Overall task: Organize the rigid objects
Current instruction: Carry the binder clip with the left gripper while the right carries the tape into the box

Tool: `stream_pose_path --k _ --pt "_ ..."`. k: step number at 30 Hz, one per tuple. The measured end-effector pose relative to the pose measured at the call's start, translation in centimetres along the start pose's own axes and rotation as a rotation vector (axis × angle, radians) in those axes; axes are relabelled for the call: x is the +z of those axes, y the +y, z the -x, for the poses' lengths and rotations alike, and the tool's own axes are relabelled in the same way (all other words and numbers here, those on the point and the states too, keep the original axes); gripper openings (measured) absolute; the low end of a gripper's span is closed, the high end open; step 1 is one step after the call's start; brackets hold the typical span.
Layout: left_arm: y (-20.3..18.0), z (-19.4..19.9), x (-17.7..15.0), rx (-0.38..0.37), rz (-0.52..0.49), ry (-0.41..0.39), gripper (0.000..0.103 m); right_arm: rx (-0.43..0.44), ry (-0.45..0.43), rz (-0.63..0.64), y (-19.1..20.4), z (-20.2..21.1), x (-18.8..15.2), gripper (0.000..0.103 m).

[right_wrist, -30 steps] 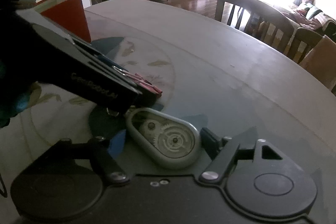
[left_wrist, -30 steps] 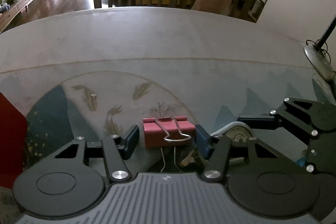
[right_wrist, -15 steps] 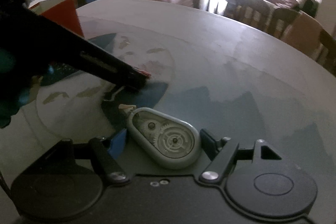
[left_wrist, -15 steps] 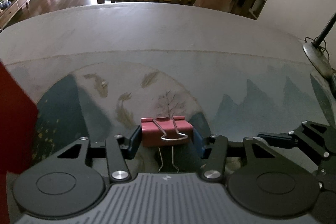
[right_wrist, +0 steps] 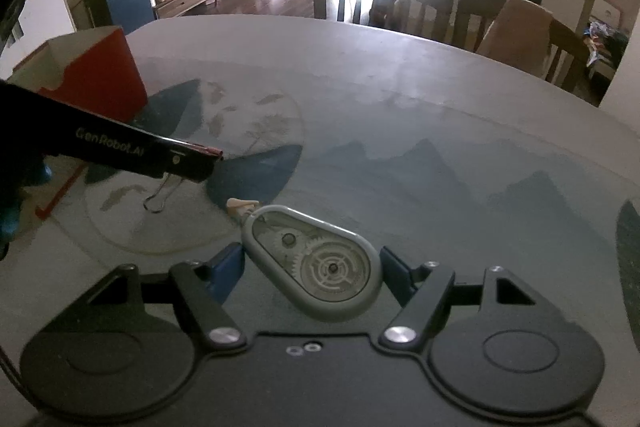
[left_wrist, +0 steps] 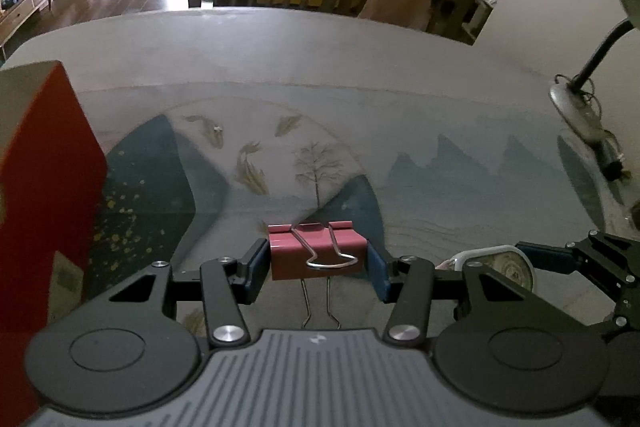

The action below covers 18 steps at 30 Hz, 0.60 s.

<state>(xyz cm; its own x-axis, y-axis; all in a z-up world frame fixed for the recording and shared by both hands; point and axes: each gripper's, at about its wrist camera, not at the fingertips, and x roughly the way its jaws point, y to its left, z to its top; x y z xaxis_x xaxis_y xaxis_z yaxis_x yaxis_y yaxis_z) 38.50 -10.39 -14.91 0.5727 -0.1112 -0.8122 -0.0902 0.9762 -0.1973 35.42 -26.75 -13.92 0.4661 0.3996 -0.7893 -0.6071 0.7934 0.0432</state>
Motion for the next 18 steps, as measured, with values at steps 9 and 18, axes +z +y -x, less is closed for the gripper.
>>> stream_pose_path --k 9,18 --pt "0.5 4.8 -1.0 -0.041 0.006 -0.03 0.051 -0.007 -0.045 -0.003 2.9 4.9 0.4 0.074" --pt "2.6 10.3 -1.9 -0.058 0.01 -0.087 0.051 0.01 -0.078 0.012 7.4 8.5 1.5 0.074"
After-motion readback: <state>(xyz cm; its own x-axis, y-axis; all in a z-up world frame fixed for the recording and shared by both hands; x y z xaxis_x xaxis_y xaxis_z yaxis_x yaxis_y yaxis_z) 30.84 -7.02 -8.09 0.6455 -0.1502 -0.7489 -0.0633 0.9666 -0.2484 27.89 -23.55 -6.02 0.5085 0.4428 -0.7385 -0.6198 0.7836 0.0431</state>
